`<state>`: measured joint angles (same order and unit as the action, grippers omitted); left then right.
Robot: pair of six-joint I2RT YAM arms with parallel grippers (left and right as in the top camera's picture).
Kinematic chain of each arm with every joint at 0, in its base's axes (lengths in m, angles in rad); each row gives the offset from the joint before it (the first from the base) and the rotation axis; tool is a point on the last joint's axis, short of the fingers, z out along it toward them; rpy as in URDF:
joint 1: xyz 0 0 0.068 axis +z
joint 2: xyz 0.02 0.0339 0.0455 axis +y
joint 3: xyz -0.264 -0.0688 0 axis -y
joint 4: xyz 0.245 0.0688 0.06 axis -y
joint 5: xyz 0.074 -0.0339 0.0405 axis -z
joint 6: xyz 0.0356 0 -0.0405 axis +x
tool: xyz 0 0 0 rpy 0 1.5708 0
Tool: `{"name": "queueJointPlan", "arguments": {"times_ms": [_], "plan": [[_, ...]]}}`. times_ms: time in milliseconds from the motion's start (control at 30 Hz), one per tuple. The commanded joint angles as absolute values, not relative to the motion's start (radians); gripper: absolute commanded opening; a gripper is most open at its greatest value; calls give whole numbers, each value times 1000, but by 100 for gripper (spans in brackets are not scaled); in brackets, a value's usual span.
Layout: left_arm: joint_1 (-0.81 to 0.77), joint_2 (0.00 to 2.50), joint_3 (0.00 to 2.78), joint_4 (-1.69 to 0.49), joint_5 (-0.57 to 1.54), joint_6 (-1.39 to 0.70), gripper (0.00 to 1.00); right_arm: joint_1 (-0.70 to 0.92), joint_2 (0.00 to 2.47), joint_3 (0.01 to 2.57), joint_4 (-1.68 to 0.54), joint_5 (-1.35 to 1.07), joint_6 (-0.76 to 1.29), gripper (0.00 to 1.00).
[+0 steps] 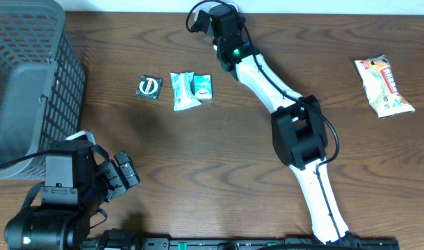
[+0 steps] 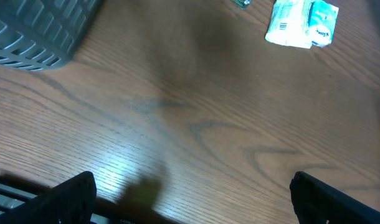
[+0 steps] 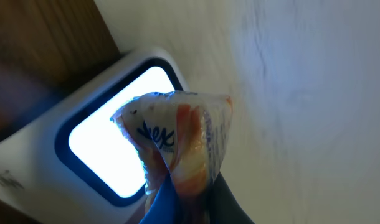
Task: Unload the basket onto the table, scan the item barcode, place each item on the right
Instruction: 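Raise the orange pack to the scanner window with the right gripper, then carry the orange pack to the right edge beside the snack bag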
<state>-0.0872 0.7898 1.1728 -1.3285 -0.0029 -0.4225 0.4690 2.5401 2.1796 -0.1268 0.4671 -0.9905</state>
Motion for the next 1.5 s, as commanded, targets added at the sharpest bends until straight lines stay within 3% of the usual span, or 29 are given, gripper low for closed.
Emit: {"name": "queueJointPlan", "arguments": {"times_ms": [0,333,567,900,1200,1233,1267,1300,1467], "plan": [[-89,790,1174,-1331,-9,-428,98,431,2439,2194,-155,500,-868,1],[-89,790,1174,-1331,-9,-428,98,171,2281,2194,-622,525,-469,1],[-89,790,1174,-1331,-9,-428,98,-69,2276,2188,-936,508,-295,1],[-89,790,1174,-1331,-9,-428,98,-336,2276,2182,-1041,333,-155,1],[-89,790,1174,-1331,-9,-428,98,-455,2276,2097,-991,321,-134,4],[-89,790,1174,-1331,-9,-428,98,-460,2276,2085,-980,321,-135,6],[-89,790,1174,-1331,-9,-428,98,-469,2276,2066,-961,322,-135,23],[-89,790,1174,-1331,-9,-428,98,-472,2276,2056,-951,322,-135,33],[-89,790,1174,-1331,-9,-428,98,-472,2276,2023,-923,321,-135,56]]}}
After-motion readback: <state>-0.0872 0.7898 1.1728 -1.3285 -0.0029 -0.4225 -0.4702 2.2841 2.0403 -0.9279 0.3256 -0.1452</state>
